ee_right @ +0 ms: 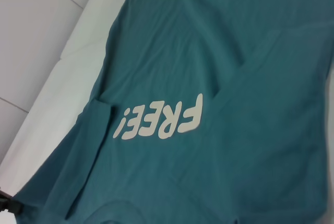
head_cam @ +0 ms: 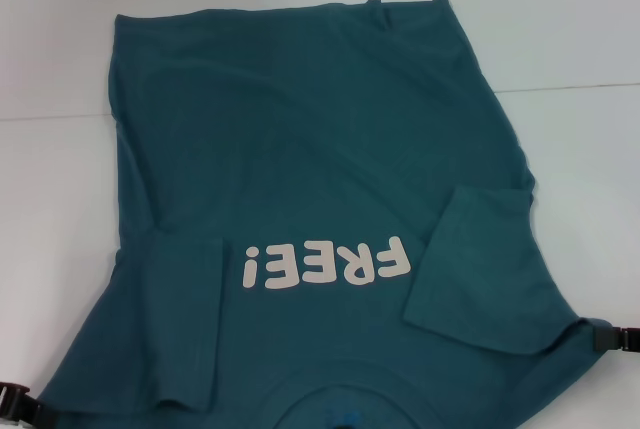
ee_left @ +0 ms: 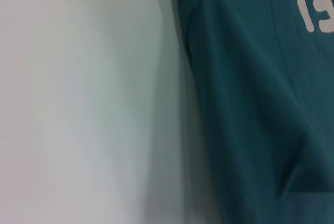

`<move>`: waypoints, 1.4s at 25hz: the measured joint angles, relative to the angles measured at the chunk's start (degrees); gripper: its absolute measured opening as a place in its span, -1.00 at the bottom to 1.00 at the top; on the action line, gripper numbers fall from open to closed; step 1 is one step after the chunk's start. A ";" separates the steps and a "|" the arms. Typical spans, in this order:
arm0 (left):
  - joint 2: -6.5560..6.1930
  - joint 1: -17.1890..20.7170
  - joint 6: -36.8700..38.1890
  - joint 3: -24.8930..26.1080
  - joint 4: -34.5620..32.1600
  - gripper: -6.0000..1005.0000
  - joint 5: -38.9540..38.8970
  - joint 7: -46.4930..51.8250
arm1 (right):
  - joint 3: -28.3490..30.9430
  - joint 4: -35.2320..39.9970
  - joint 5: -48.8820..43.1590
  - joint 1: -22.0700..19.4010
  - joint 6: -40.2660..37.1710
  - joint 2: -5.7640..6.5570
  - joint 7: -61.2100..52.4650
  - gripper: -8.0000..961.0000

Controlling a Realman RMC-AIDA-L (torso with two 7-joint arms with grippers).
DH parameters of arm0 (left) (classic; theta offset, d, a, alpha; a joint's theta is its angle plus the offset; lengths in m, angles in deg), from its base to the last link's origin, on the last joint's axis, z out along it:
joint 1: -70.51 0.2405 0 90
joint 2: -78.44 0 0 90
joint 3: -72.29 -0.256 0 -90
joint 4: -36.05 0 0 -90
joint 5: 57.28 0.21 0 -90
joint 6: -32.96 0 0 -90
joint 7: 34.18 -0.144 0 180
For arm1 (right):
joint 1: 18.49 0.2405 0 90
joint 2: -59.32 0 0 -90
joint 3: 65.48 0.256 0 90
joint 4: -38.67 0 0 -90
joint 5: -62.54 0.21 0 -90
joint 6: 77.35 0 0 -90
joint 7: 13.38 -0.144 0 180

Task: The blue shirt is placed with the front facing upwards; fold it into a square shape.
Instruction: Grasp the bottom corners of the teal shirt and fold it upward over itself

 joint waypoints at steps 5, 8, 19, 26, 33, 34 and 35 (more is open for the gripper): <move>-0.15 0.49 1.81 0.26 -0.36 -0.99 0.02 -0.76 | 0.00 0.00 0.00 -1.05 -0.23 -0.04 0.10 -0.82; -0.22 0.58 2.50 0.66 -0.38 -0.99 0.02 -1.42 | 0.00 0.00 0.00 -1.82 -0.44 -0.21 0.50 -0.82; -0.31 1.61 4.23 1.46 -1.25 -0.99 0.06 -2.25 | 2.75 0.00 0.00 -3.80 -1.69 -0.37 2.08 -0.81; -0.31 2.25 4.93 3.58 -1.28 -0.99 -0.04 -3.64 | 3.81 -0.19 0.00 -5.62 -2.38 -0.32 2.72 -0.81; -0.31 2.73 5.14 4.89 -1.27 -0.99 -0.08 -4.28 | 4.50 -2.16 -0.02 -6.76 -2.15 -0.09 4.34 -0.81; -0.32 2.72 5.25 5.00 -1.27 -0.99 -0.10 -4.36 | 4.63 -2.18 -0.02 -6.88 -2.14 -0.16 4.55 -0.81; -0.32 2.70 5.35 5.10 -1.27 -0.99 -0.12 -4.43 | 4.79 -2.19 -0.02 -6.98 -2.13 -0.24 4.72 -0.81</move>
